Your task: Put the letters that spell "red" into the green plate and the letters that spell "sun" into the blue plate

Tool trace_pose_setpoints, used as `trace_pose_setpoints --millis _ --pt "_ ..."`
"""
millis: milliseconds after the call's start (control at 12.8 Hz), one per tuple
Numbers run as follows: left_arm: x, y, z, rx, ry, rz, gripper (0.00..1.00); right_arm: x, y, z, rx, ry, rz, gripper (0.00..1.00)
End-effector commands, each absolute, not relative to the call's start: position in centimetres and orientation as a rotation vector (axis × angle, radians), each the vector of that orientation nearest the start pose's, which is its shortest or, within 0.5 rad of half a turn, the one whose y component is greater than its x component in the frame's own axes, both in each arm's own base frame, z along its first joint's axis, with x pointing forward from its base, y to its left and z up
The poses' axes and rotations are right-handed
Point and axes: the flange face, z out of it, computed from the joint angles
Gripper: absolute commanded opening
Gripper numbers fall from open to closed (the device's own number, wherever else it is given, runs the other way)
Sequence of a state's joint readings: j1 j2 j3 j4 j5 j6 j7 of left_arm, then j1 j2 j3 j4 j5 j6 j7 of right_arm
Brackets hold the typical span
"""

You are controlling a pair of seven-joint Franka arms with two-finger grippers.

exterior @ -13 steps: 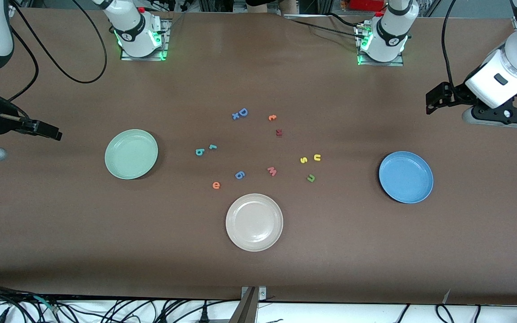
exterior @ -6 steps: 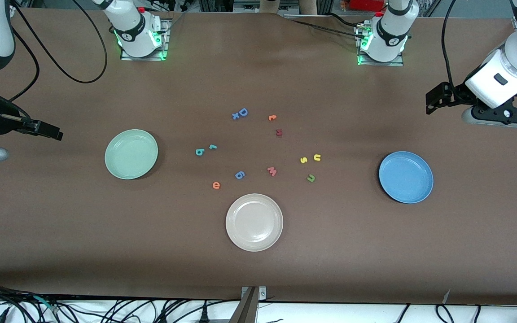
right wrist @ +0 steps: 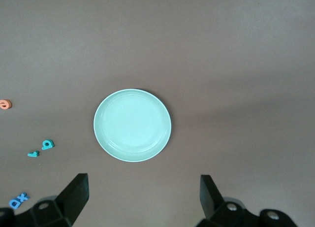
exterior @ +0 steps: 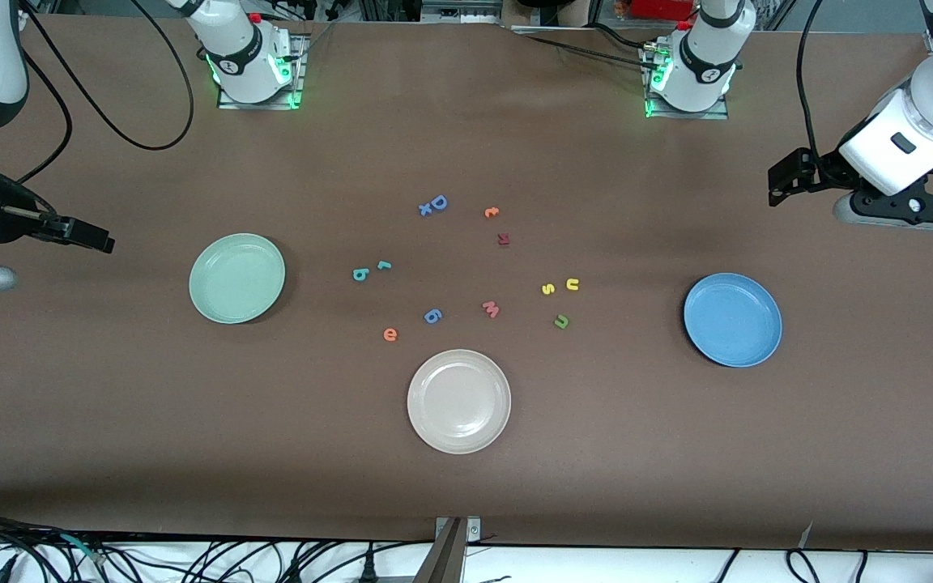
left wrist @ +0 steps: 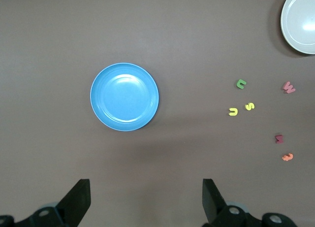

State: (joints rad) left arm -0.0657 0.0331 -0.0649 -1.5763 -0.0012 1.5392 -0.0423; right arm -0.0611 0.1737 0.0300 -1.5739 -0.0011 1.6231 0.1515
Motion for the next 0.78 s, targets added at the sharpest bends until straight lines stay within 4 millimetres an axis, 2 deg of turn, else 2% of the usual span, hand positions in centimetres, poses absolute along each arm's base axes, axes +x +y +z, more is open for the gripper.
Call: trace_pose_setpoints --millis 0,468,546,702 --pt "55.1 -7.4 60.3 -3.162 0.129 0.123 1.00 59.8 -1.8 52.8 -3.140 0.292 0.187 1.00" --pt "55.1 -7.4 60.3 -3.162 0.129 0.121 1.00 59.8 -1.5 53.0 -3.140 0.294 0.182 0.99" --pt "55.1 -7.4 60.3 -3.162 0.129 0.123 1.00 59.8 -0.8 52.8 -3.138 0.333 0.184 0.99" --pt "55.1 -7.4 60.3 -3.162 0.129 0.123 1.00 60.0 2.4 52.2 -3.136 0.396 0.192 0.99"
